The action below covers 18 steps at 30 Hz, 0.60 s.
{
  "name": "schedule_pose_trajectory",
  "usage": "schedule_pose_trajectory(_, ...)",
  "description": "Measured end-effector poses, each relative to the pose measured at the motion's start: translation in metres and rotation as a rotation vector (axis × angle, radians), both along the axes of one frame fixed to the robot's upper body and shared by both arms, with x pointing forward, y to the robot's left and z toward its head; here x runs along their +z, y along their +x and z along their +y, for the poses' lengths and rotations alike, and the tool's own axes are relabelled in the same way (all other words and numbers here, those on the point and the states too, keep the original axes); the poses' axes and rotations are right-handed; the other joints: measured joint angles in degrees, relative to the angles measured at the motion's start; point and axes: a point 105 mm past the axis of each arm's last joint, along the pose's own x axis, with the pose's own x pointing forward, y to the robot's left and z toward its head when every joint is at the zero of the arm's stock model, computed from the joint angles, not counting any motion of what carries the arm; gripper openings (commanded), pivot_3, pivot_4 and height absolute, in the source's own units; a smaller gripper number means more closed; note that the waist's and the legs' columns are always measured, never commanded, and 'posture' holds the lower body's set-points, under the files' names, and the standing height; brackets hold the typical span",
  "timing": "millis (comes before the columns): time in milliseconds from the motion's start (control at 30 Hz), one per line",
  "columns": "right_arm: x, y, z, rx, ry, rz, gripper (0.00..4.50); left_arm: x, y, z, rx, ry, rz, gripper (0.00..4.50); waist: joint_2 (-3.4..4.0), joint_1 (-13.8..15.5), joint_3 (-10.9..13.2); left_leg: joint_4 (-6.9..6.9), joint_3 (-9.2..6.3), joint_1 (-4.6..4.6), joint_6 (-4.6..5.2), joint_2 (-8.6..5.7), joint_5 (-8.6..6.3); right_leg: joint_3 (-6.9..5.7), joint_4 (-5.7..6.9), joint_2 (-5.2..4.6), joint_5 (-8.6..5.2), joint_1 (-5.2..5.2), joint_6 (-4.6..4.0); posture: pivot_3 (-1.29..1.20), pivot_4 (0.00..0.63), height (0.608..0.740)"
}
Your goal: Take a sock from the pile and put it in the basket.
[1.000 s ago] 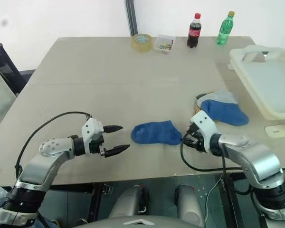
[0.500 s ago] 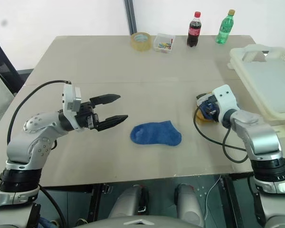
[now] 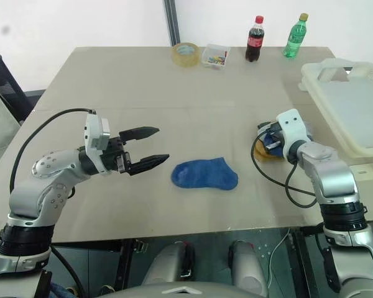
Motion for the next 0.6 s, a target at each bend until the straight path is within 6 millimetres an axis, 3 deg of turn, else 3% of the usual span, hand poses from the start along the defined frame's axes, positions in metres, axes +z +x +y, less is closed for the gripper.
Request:
schedule_pose_trajectory(167,0.003,0.002,-0.002,-0.006,-0.025,-0.016,0.08,-0.001,0.000,0.000,0.002,0.001,-0.001,4.50,0.01,0.00,0.01,0.00,0.00,0.00,0.00,0.00,0.00,0.00,0.00,0.00,0.00,0.00,0.00,0.00,0.150,0.740)
schedule_pose_trajectory(333,0.035,0.011,0.007,0.027,-0.041,-0.103,0.08,-0.002,0.000,0.000,0.005,0.005,-0.003,4.50,0.03,-0.12,0.03,0.00,0.00,0.01,0.00,0.01,0.00,0.00,0.02,0.02,0.01,-0.01,0.02,0.00,0.150,0.740)
schedule_pose_trajectory(433,0.048,0.013,0.028,0.086,-0.029,-0.133,0.08,-0.002,0.001,0.000,0.008,0.009,-0.004,4.50,0.03,-0.11,0.03,0.00,0.00,0.01,0.00,0.02,0.00,0.00,0.02,0.03,0.03,-0.01,0.04,0.00,0.150,0.740)
schedule_pose_trajectory(533,0.046,0.013,0.048,0.135,-0.002,-0.124,0.08,-0.003,0.000,0.000,0.009,0.009,-0.004,4.50,0.02,-0.07,0.02,0.00,0.00,0.01,0.00,0.02,0.00,0.00,0.02,0.02,0.04,0.00,0.05,0.00,0.150,0.740)
schedule_pose_trajectory(600,0.039,0.016,0.079,0.200,0.041,-0.098,0.08,-0.005,0.000,0.001,0.014,0.012,0.003,4.50,0.03,-0.30,0.03,0.00,0.02,0.02,-0.01,0.03,0.00,0.01,0.05,0.03,0.07,-0.01,0.10,0.00,0.150,0.740)
